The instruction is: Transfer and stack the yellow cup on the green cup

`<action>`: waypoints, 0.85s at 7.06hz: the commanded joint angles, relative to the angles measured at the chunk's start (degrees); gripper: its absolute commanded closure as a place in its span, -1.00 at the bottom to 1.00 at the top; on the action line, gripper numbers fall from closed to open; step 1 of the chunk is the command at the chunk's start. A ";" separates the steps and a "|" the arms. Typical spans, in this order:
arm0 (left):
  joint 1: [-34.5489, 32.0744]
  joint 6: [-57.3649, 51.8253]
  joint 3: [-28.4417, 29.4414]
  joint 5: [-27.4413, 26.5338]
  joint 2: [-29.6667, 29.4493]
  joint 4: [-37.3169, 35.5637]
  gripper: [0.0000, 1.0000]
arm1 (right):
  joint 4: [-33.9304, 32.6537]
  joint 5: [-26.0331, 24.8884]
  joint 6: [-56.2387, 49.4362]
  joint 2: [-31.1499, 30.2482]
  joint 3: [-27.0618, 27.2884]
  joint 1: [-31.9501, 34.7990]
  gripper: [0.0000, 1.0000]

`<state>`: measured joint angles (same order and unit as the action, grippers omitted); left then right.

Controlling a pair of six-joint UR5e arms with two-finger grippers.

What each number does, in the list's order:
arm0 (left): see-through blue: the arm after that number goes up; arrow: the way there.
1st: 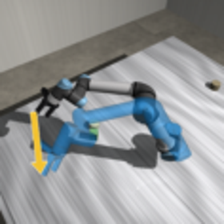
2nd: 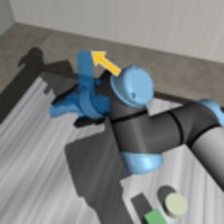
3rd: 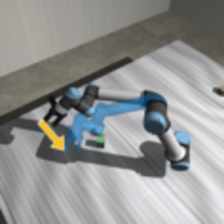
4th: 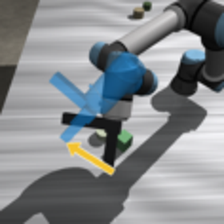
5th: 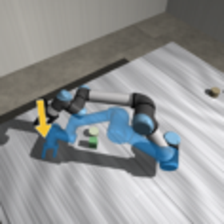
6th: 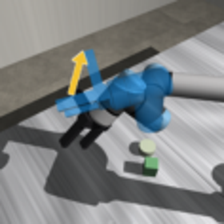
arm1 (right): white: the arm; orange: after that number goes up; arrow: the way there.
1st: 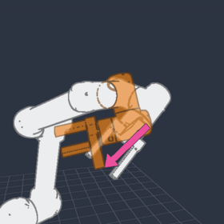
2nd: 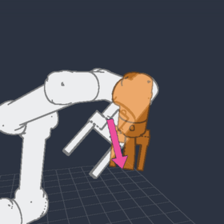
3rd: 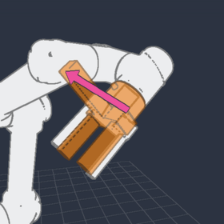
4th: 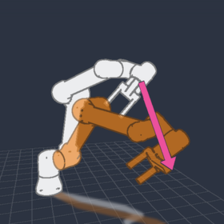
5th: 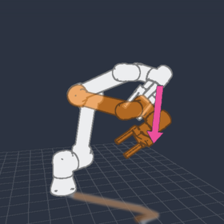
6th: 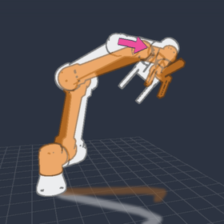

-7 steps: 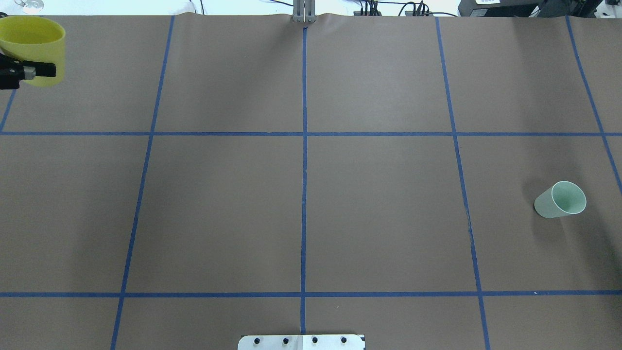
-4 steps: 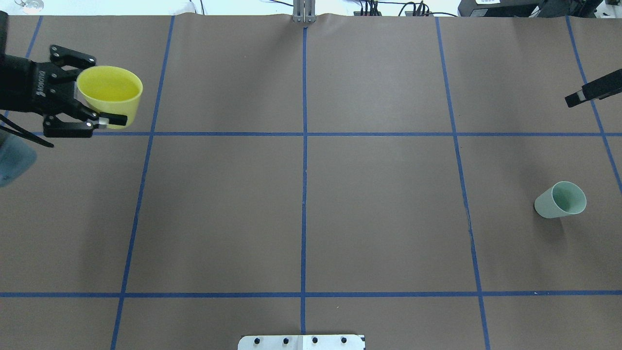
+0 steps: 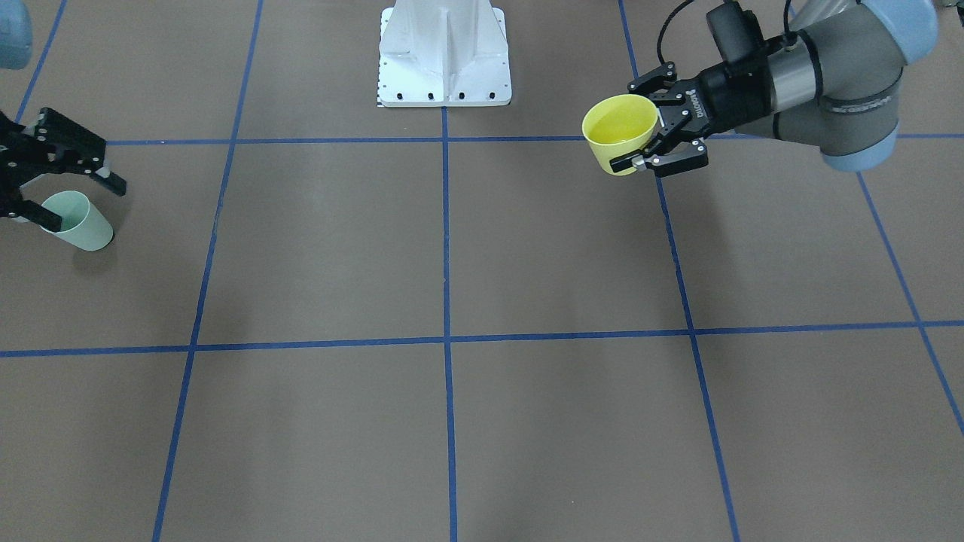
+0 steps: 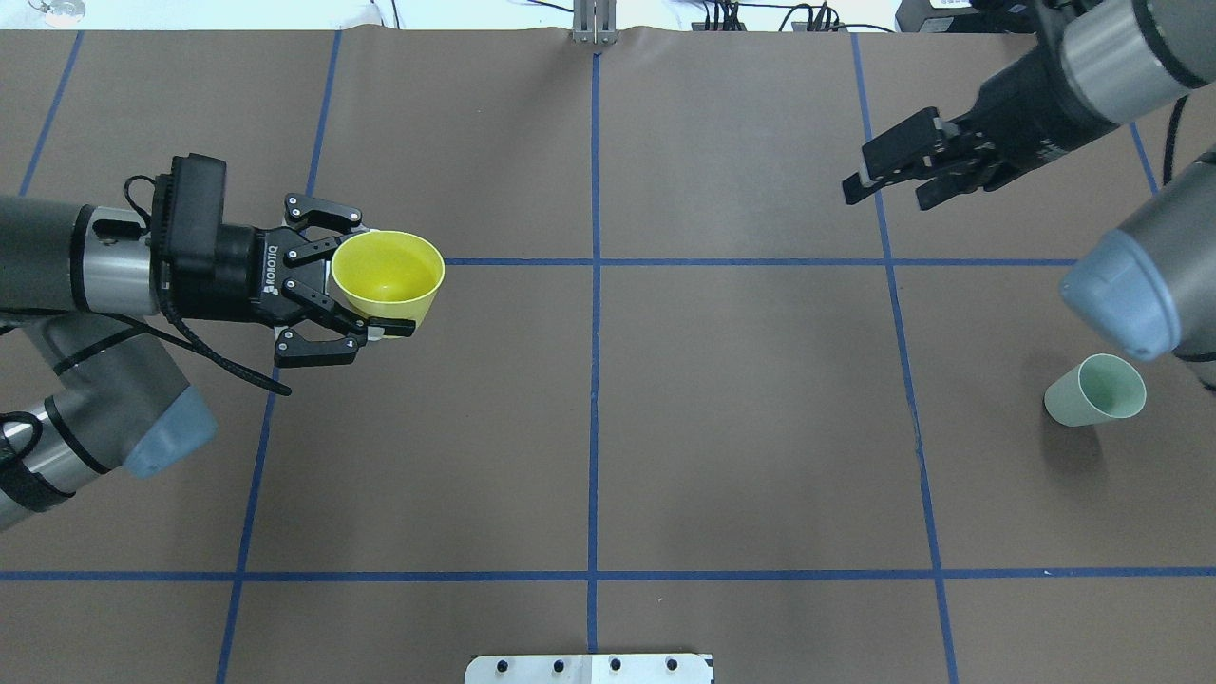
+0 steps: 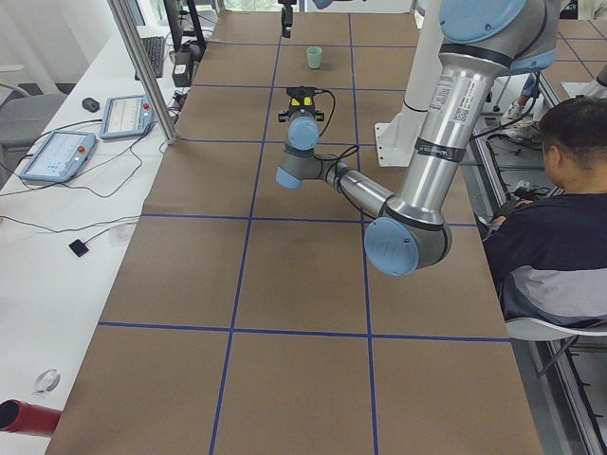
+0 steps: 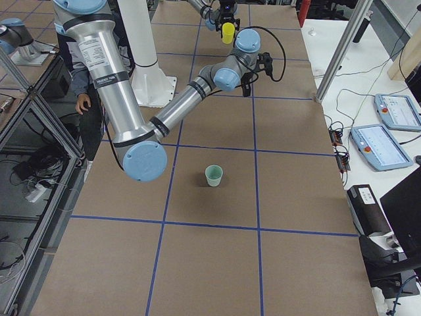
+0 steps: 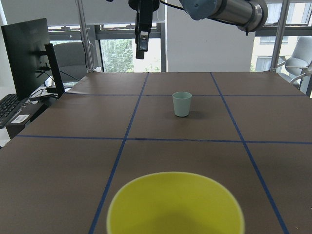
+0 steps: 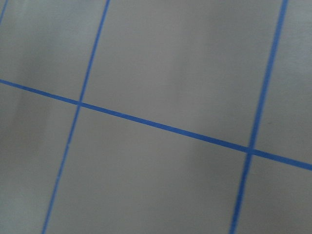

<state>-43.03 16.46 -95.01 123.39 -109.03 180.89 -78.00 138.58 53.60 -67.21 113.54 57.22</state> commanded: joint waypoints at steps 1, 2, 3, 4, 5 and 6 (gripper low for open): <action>4.25 0.24 0.26 -7.07 -1.09 -0.44 0.81 | -0.40 -7.60 13.31 6.71 0.72 -9.20 -1.00; 5.49 0.16 1.22 -9.37 -1.79 -0.36 0.80 | -5.36 -8.84 14.50 10.57 0.63 -11.32 -1.00; 6.46 0.16 2.62 -10.61 -3.45 -0.27 0.78 | -11.33 -10.42 14.60 15.30 0.28 -14.21 -1.00; 7.08 0.07 3.51 -12.45 -3.91 -0.36 0.74 | -12.00 -11.05 15.21 16.48 0.10 -15.98 -1.00; 7.43 -0.02 3.69 -13.43 -4.52 -0.27 0.72 | -12.00 -12.27 16.96 17.36 -0.07 -18.09 -1.00; 7.52 -0.02 3.61 -13.52 -4.70 -0.36 0.71 | -12.09 -12.11 18.19 19.72 -1.56 -18.72 -1.00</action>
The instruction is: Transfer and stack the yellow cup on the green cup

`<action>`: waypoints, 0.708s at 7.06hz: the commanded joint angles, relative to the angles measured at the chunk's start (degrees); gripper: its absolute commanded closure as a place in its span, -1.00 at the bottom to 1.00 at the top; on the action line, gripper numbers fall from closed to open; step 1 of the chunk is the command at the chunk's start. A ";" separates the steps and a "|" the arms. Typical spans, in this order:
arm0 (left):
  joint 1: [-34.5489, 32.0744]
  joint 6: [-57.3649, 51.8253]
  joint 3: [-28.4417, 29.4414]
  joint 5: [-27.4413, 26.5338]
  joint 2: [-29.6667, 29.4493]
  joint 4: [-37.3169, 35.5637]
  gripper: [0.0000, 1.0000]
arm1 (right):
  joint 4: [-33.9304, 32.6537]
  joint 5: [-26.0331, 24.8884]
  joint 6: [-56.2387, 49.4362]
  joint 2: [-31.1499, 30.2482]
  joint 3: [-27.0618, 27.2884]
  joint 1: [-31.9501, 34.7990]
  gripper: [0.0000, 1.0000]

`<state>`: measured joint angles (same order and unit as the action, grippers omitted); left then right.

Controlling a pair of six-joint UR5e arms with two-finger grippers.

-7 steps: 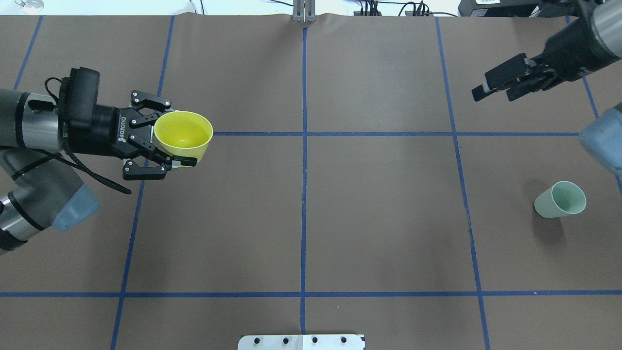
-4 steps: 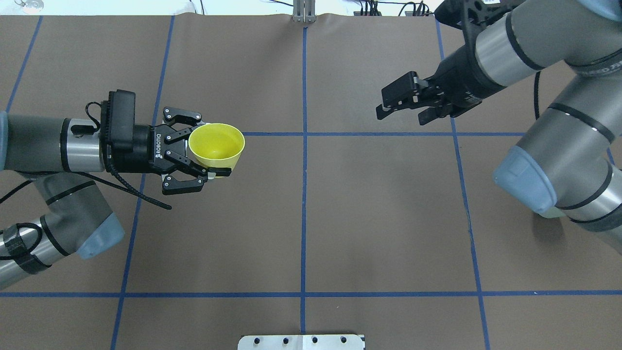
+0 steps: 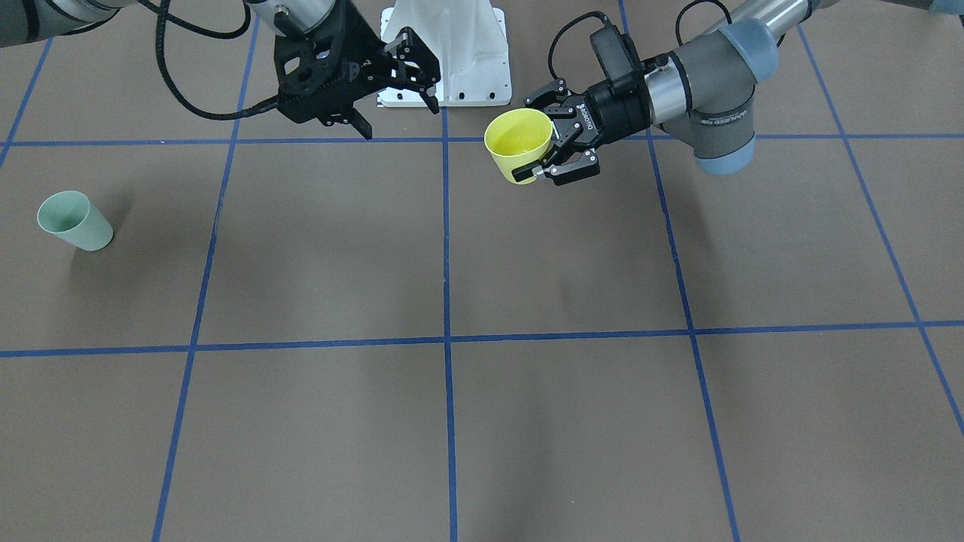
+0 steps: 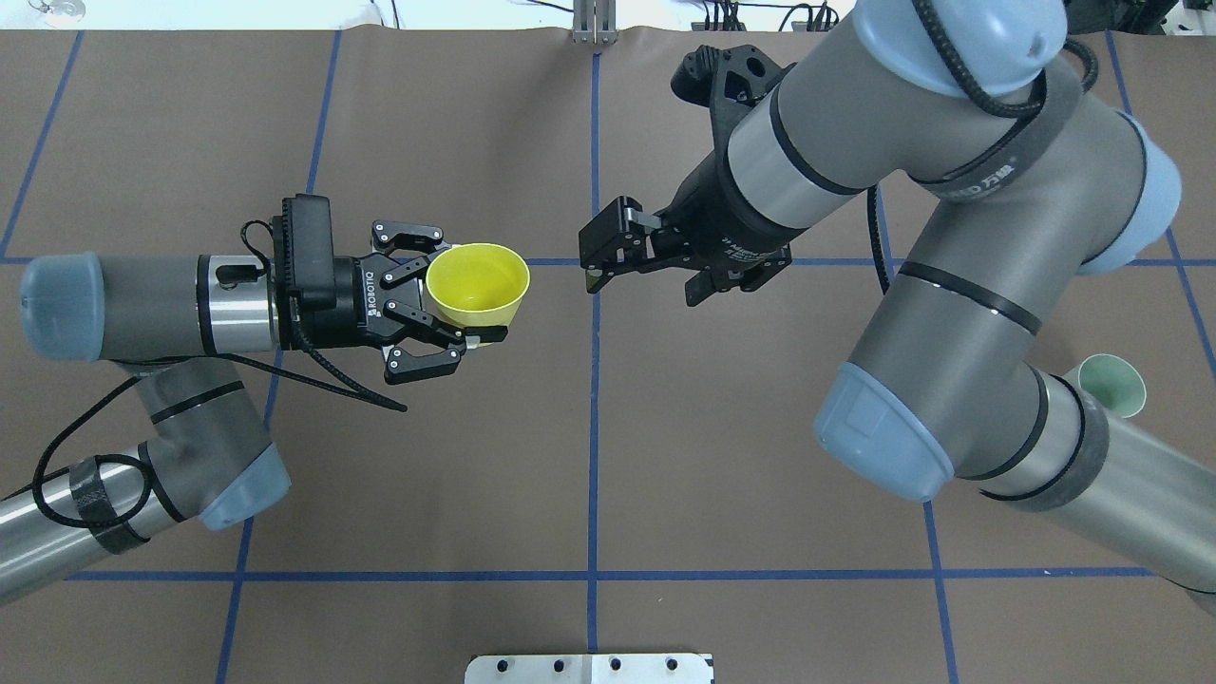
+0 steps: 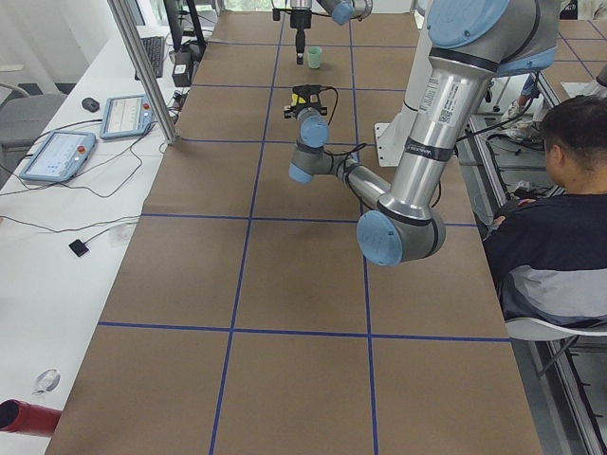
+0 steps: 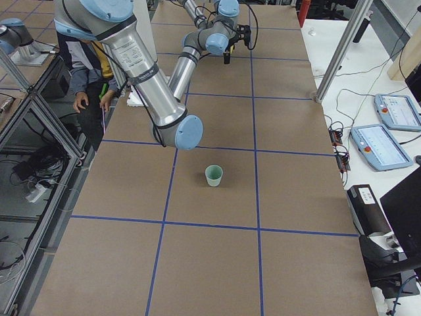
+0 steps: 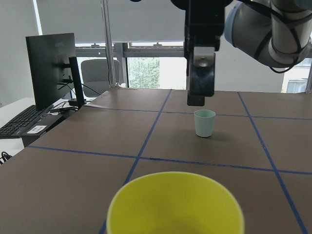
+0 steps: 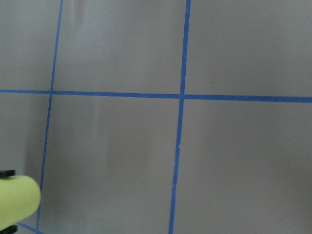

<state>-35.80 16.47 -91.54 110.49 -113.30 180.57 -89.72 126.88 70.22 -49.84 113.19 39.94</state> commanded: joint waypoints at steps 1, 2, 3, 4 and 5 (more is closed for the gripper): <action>0.29 -0.04 0.05 -0.63 -0.43 0.13 0.71 | -0.37 -0.40 2.19 4.21 -3.39 -1.71 -1.00; 0.38 -0.12 0.04 -0.63 -0.43 0.22 0.71 | -0.37 -0.31 2.20 5.53 -5.41 -1.80 -1.00; 0.38 -0.13 -0.04 -0.63 -0.43 0.22 0.71 | -0.37 -0.23 2.20 5.80 -5.78 -1.89 -1.00; 0.55 -0.21 -0.13 -0.63 -0.43 0.39 0.70 | -1.76 -0.22 2.20 6.85 -6.31 -1.89 -1.00; 0.73 -0.21 -0.13 -0.63 -0.34 0.40 0.68 | -2.91 -0.31 2.20 8.25 -7.44 -1.98 -1.00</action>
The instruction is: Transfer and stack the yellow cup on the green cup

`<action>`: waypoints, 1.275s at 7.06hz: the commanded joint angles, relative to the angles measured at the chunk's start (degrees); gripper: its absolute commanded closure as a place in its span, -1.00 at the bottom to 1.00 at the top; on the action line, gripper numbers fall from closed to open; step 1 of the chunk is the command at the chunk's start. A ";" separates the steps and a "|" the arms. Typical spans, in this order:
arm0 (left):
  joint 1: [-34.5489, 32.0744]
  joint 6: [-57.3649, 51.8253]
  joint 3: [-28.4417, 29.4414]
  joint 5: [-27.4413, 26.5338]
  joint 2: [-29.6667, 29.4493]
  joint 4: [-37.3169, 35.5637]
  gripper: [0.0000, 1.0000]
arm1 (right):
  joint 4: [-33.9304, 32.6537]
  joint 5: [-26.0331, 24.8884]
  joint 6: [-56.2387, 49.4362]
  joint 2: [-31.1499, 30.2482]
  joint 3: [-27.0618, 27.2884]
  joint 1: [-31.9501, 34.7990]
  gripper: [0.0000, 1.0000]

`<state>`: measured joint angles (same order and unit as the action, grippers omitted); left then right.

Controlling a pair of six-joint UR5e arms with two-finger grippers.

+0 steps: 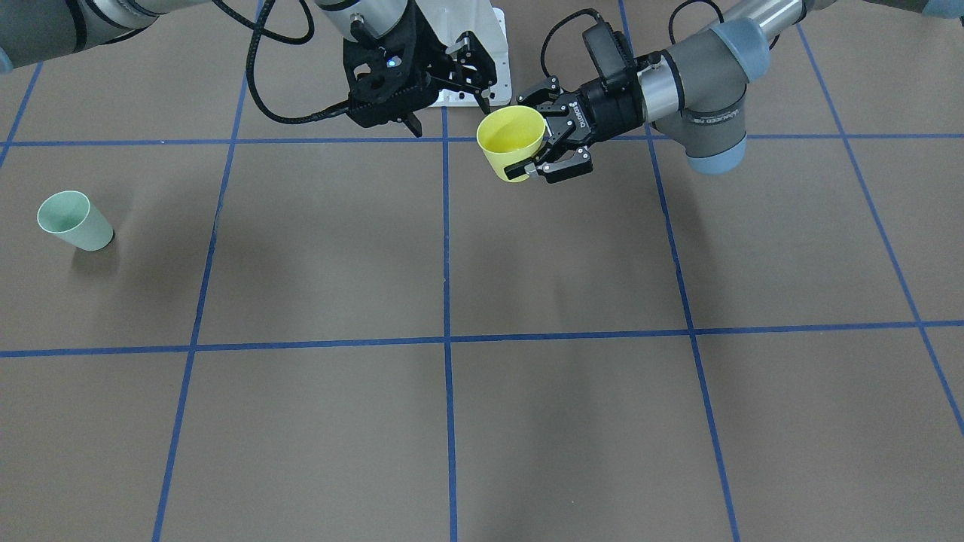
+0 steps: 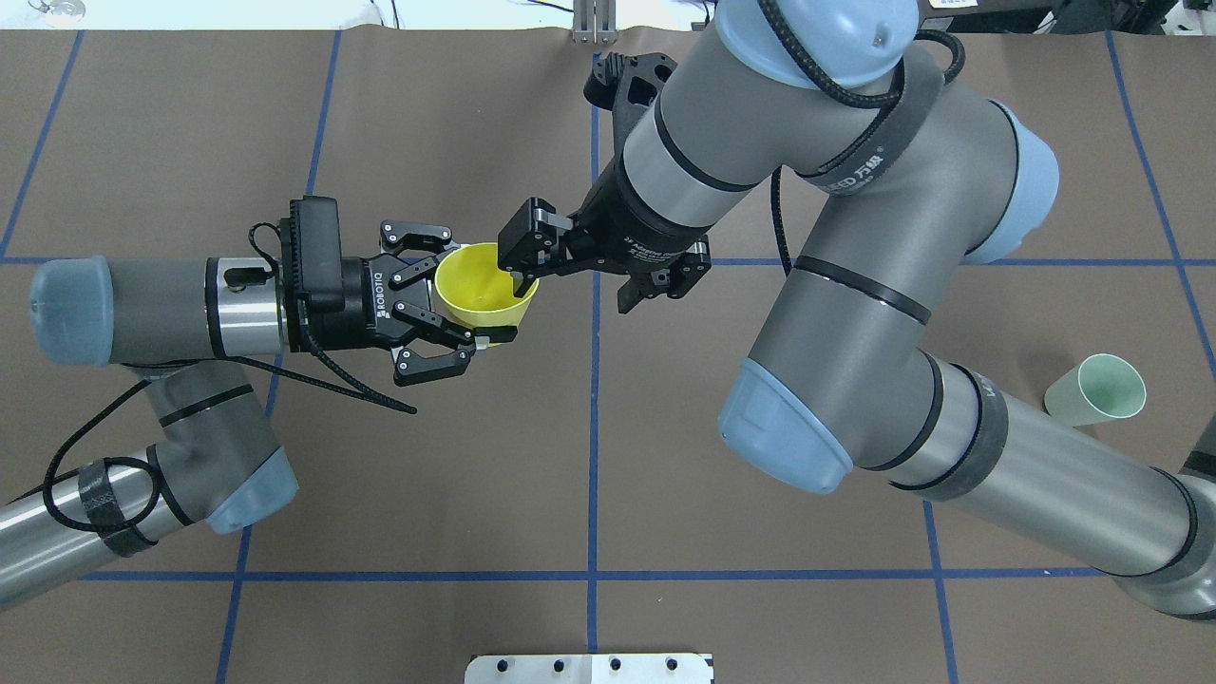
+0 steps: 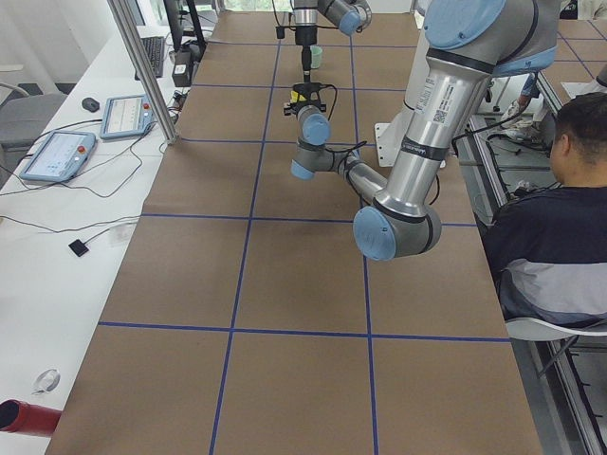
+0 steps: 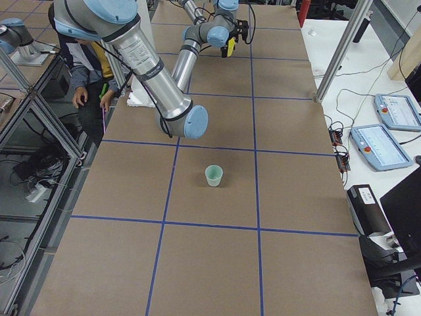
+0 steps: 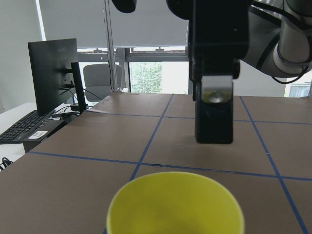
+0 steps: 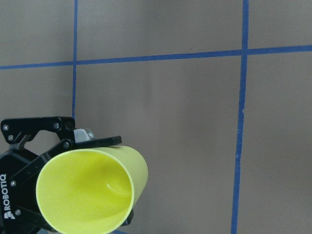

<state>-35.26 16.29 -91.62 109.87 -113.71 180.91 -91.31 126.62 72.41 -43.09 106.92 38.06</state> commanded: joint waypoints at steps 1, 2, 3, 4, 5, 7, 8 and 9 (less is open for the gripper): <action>0.54 -0.12 -0.05 0.00 0.07 0.06 0.66 | -1.32 -0.14 0.01 1.69 -1.79 -0.09 -1.00; 0.72 -0.73 -0.05 0.00 0.16 0.06 0.65 | -1.32 -0.32 0.01 1.70 -1.89 -0.09 -0.97; 1.07 -0.82 -0.05 0.00 0.16 0.06 0.65 | -1.32 -1.89 0.01 1.70 -1.97 -0.35 -0.93; 1.16 -0.82 -0.13 0.00 0.07 0.15 0.64 | -1.32 -2.86 0.01 1.78 -2.67 -0.53 -0.88; 1.16 -0.82 -0.22 0.00 0.07 0.15 0.64 | -1.32 -3.57 0.10 2.31 -3.72 -0.62 -0.85; 1.16 -0.82 -0.31 0.00 0.07 0.15 0.64 | -1.32 -5.85 -0.07 2.57 -3.73 -2.28 -0.85; 1.16 -0.82 -0.22 -0.09 0.07 0.15 0.64 | -1.24 -6.21 -0.07 2.66 -3.65 -2.81 -0.85; 1.16 -0.82 -0.22 0.00 0.07 0.15 0.64 | -1.23 -7.08 -0.07 3.01 -3.73 -3.60 -0.84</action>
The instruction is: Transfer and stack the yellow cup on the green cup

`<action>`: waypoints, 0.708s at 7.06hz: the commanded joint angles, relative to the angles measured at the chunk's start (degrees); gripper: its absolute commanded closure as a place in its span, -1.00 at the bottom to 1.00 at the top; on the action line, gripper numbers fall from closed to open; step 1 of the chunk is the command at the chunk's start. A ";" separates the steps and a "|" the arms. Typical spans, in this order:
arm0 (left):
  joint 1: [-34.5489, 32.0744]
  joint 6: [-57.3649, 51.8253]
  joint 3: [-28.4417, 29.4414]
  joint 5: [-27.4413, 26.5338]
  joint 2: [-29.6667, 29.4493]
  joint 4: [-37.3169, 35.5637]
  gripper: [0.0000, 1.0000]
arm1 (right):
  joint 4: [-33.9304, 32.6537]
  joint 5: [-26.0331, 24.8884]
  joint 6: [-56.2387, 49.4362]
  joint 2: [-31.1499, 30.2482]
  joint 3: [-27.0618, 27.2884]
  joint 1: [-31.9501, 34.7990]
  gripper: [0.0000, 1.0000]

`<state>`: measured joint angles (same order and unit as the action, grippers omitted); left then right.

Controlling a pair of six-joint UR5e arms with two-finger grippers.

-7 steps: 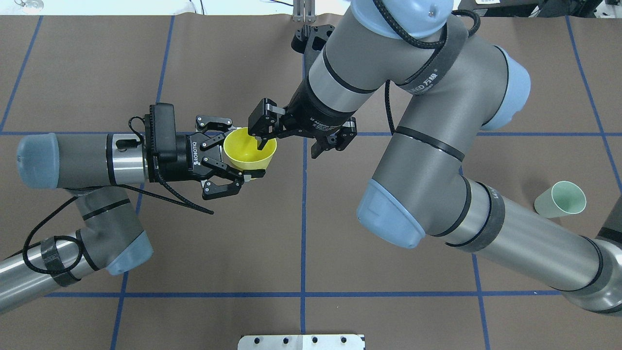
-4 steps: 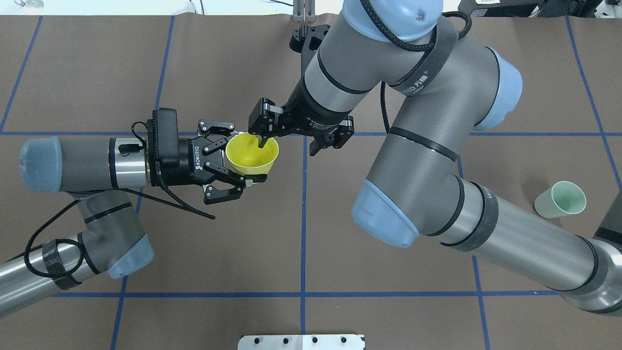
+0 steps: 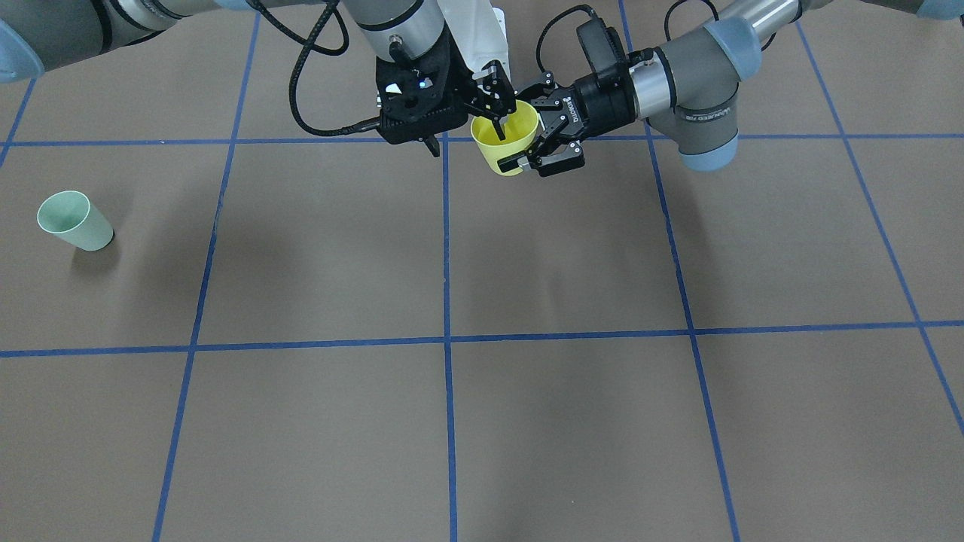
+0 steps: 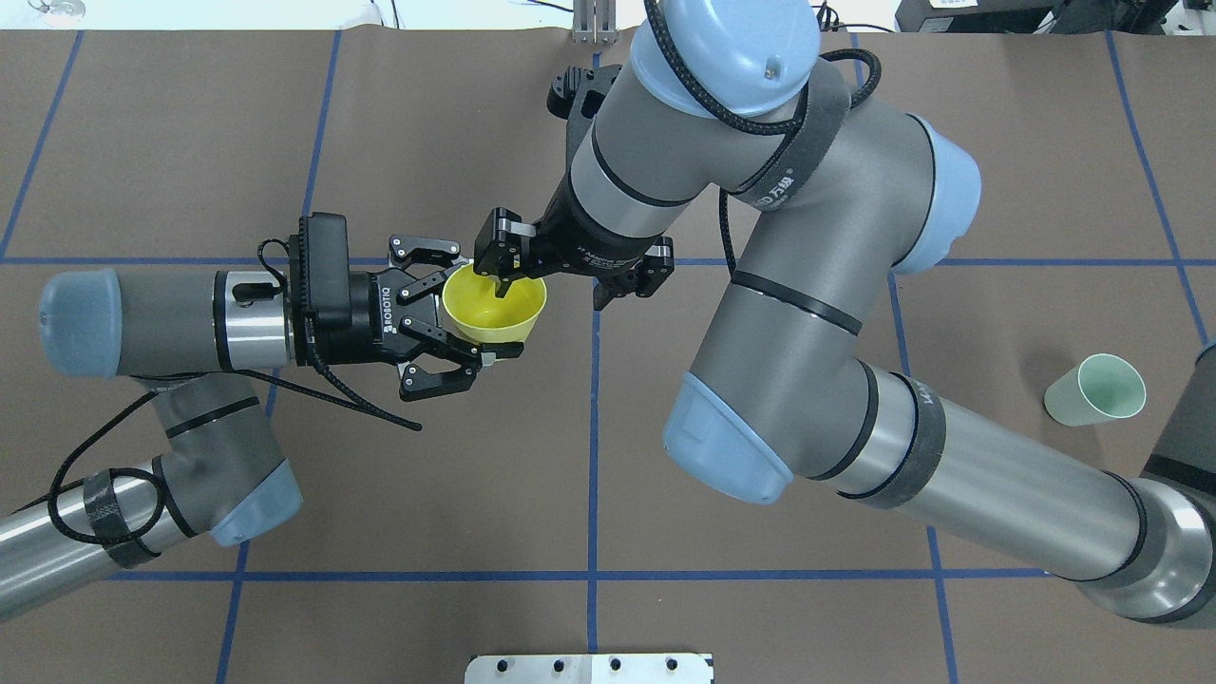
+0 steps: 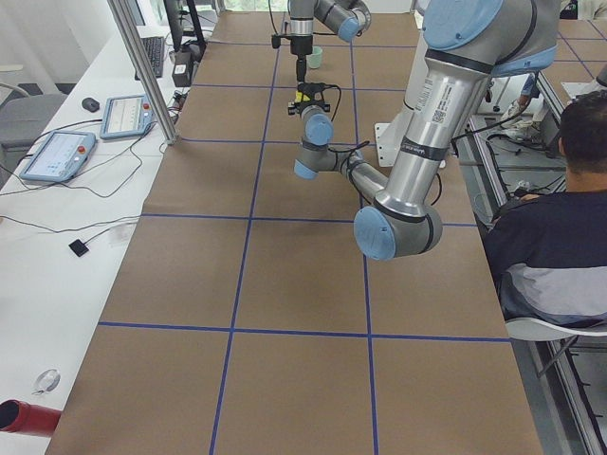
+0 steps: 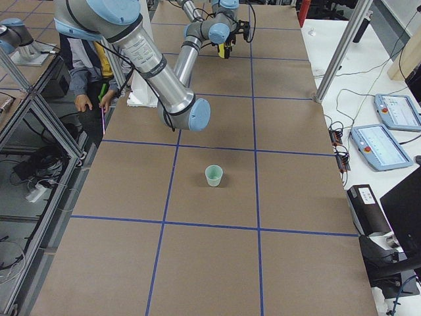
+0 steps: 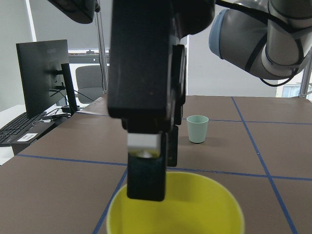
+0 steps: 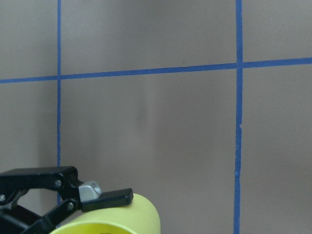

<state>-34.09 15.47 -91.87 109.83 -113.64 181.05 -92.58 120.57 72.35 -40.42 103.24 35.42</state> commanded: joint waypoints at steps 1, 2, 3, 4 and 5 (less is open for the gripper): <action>-0.01 0.00 -0.06 0.04 0.00 0.00 0.64 | -0.05 -1.90 -0.02 0.34 -0.14 -1.75 -0.52; -0.01 0.00 -0.07 0.04 0.00 0.09 0.64 | 0.03 -1.83 -0.02 0.34 -0.14 -1.84 0.02; -0.01 0.00 -0.07 0.04 0.00 0.09 0.60 | 0.03 -1.74 -0.28 0.42 -0.14 -1.76 0.52; -0.01 0.00 -0.07 0.04 0.00 0.09 0.49 | 0.03 -1.91 -0.63 0.43 -0.14 -1.84 1.00; -0.01 0.00 -0.15 0.04 -0.09 0.09 0.10 | 0.03 -2.00 -0.80 0.43 -0.14 -1.84 1.00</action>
<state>-34.10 15.47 -91.96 109.86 -113.67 181.14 -92.55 118.69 71.81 -40.01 103.10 33.62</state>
